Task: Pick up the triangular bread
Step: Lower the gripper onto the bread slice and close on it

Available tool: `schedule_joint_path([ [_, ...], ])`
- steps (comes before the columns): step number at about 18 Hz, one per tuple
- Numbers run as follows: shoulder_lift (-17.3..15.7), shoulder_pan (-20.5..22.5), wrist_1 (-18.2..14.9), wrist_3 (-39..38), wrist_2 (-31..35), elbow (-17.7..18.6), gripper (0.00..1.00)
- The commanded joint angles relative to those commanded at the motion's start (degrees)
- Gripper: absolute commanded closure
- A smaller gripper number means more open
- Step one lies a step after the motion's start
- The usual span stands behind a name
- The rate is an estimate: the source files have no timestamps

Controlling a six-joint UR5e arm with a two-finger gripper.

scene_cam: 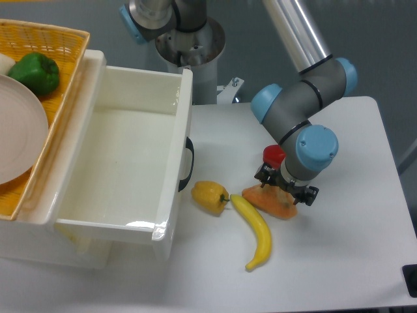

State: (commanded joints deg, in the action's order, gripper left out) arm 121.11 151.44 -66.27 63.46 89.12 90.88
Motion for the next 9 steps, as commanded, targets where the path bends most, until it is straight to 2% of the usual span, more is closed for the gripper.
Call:
schedule_joint_path([
  [9,0.70,-0.09,0.00,-0.09,0.09,-0.09,0.21],
])
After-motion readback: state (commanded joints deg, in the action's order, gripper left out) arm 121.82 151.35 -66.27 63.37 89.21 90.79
